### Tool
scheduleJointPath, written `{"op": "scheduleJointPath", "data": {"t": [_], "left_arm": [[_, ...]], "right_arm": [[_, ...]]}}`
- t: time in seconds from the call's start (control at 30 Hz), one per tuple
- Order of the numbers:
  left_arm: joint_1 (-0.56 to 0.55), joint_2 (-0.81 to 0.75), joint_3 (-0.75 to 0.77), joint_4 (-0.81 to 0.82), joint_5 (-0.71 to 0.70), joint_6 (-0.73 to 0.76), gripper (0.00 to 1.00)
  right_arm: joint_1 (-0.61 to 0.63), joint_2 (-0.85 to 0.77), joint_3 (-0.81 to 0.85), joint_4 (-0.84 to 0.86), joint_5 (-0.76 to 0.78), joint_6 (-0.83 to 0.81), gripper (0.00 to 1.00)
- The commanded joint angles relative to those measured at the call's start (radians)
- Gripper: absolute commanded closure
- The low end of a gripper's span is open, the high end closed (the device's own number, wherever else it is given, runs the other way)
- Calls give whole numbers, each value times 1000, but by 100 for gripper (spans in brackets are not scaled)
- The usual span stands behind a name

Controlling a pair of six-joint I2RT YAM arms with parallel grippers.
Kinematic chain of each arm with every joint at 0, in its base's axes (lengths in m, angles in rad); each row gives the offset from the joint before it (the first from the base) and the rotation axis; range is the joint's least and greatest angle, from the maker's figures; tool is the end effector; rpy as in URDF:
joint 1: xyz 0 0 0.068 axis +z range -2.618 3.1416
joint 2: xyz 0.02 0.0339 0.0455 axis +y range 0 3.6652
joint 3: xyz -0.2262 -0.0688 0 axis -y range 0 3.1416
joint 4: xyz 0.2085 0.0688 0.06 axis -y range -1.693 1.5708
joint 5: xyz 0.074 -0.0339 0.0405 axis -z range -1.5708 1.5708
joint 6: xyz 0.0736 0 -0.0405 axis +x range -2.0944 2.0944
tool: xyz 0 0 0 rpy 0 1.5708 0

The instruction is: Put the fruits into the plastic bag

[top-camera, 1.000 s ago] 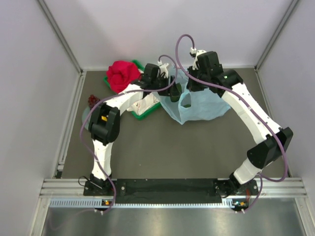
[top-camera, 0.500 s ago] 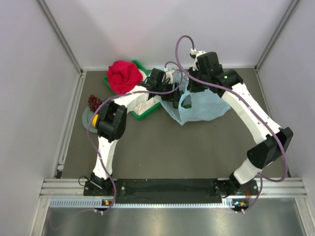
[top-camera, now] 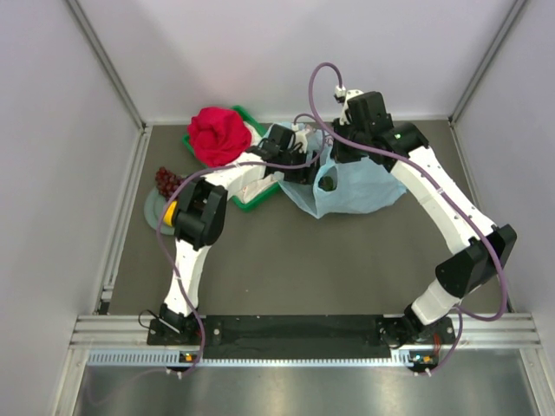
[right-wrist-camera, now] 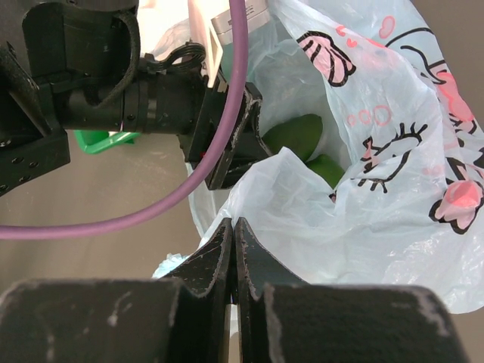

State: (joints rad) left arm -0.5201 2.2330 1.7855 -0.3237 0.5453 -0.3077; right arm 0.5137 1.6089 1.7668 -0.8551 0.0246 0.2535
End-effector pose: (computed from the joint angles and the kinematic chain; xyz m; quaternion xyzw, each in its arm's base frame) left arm 0.3899 -0.2673 0.1603 0.1983 0.8710 -0.3779 0.2434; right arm 0.2955 0.1646 0.3368 -0.1124 0.8991 0.1480 0.3964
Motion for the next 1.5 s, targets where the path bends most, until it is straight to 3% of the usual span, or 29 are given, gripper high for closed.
{"op": "scheduleJointPath", "data": {"t": [0.0, 0.87, 1.1, 1.3, 1.47], "left_arm": [[-8, -32, 37, 23, -8, 24, 14], [9, -392, -181, 259, -162, 38, 10], [150, -522, -285, 316, -242, -39, 9], [271, -582, -317, 260, -281, -21, 9], [341, -634, -327, 154, -462, -22, 9]], "right_arm": [[-9, -47, -1, 27, 14, -22, 100], [-9, -78, -47, 96, 46, -33, 100], [-9, -92, -69, 122, 61, -16, 100], [-9, -92, -76, 131, 66, -11, 100], [-9, -103, -98, 145, 80, -2, 100]]}}
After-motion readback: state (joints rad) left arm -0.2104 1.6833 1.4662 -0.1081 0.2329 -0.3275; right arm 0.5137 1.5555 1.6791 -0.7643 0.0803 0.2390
